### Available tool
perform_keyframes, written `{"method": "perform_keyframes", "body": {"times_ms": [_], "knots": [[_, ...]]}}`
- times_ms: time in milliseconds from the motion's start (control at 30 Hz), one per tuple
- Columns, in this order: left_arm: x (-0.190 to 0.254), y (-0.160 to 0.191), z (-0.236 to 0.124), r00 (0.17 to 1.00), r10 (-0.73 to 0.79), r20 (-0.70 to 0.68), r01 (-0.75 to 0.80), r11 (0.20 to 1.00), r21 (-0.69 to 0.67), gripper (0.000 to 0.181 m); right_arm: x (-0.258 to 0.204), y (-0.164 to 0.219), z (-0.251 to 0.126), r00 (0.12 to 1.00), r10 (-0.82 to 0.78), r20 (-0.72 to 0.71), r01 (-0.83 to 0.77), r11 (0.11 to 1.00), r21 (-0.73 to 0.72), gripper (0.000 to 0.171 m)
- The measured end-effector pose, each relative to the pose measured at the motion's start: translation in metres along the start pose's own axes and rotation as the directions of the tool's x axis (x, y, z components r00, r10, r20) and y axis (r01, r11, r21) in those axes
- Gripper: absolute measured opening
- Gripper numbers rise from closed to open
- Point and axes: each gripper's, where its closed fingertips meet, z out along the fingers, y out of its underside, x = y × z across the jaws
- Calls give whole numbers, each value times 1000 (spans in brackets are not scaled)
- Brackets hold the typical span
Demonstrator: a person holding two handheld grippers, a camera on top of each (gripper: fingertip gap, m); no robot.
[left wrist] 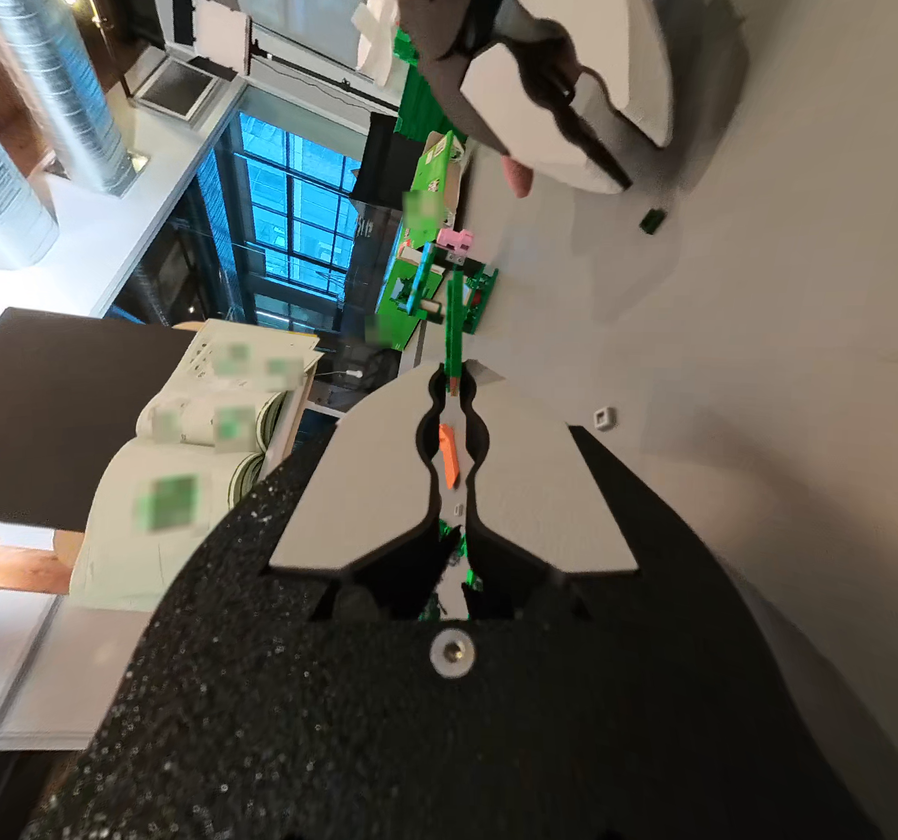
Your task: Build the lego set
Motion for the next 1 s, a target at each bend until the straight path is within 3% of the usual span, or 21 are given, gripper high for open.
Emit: {"method": "perform_keyframes", "body": {"times_ms": [133,200,333,467,600,700,833,933,1000], "knots": [[7,-4,1,999,7,-31,-6,1000,19,4,1,7,11,994,-100,43,103,992,-67,26],[15,-8,0,997,5,-77,-2,999,42,4,0,5,12,991,-62,115,68,996,-53,24],[30,-9,-1,974,171,-148,-170,985,17,4,12,6,14,990,-50,134,60,996,-72,10],[34,-12,-1,971,180,-160,-178,984,26,4,16,3,18,985,-122,120,135,985,-110,17],[27,-2,0,975,187,-123,-190,982,-15,4,15,1,10,992,68,108,-51,987,-153,19],[23,1,-1,973,205,-104,-209,978,-25,4,1,-10,8,980,185,72,-181,982,-57,19],[28,-16,-5,980,148,-136,-141,988,59,4,-9,-2,7,997,-73,-27,73,997,-29,19],[34,-23,-7,972,183,-145,-170,981,95,4,-16,-13,7,990,-119,73,111,989,100,19],[36,-22,-7,964,227,-140,-215,972,96,4,-16,-12,11,983,-111,146,97,990,104,19]]}}
